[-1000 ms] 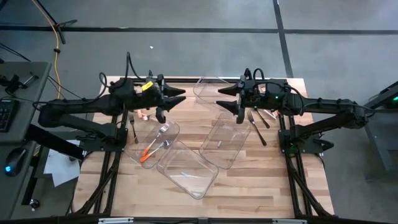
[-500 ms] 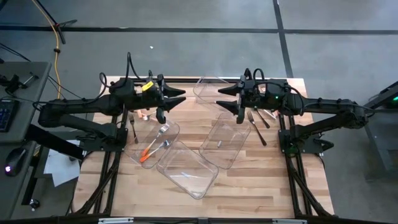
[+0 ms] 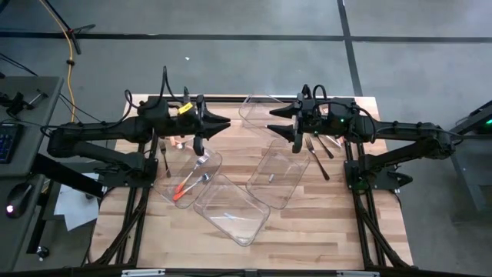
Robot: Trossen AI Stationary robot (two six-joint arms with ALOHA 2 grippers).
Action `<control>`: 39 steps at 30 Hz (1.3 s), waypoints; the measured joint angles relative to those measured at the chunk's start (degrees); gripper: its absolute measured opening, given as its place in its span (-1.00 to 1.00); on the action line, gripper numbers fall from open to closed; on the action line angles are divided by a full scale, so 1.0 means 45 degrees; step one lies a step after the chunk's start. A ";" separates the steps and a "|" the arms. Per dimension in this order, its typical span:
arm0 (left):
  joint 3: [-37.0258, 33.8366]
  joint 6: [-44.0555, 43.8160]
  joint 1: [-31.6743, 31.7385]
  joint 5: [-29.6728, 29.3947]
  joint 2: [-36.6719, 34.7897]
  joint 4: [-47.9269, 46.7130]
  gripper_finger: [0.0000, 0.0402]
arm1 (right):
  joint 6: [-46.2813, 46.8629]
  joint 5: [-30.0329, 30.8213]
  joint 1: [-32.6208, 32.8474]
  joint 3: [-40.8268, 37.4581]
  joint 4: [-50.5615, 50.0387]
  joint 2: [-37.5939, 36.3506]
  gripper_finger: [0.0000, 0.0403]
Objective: Sort silverware by color (type)
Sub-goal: Put the orange fork into the middle left transparent bin
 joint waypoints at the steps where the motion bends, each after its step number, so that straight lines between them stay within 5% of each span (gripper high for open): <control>1: 0.0000 0.0015 0.0000 0.0000 0.0000 -0.0090 -0.89 | 0.0000 0.0000 0.0000 0.0000 0.0000 0.0000 0.14; 12: 0.0000 0.0127 0.0000 -0.0005 0.0000 -0.0189 -1.00 | 0.0224 0.0283 0.0000 0.0000 -0.0053 0.0005 0.14; 16: 0.0000 0.0131 0.0000 -0.0007 0.0000 -0.0289 -1.00 | 0.1240 0.3335 -0.0322 0.0000 -0.0890 -0.0046 0.14; 21: 0.0000 0.0126 0.0005 -0.0072 0.0000 -0.0756 -1.00 | 0.5386 0.7044 -0.2038 0.0000 -0.5190 -0.0363 0.14; 28: 0.0000 0.0102 0.0005 -0.0087 0.0000 -0.1138 -1.00 | 1.0679 0.7625 -0.4173 -0.0420 -1.3084 -0.0407 0.14; 39: 0.0000 0.0117 0.0005 -0.0083 0.0000 -0.1510 -1.00 | 1.6620 0.7431 -0.4085 -0.4867 -1.3499 -0.1836 0.14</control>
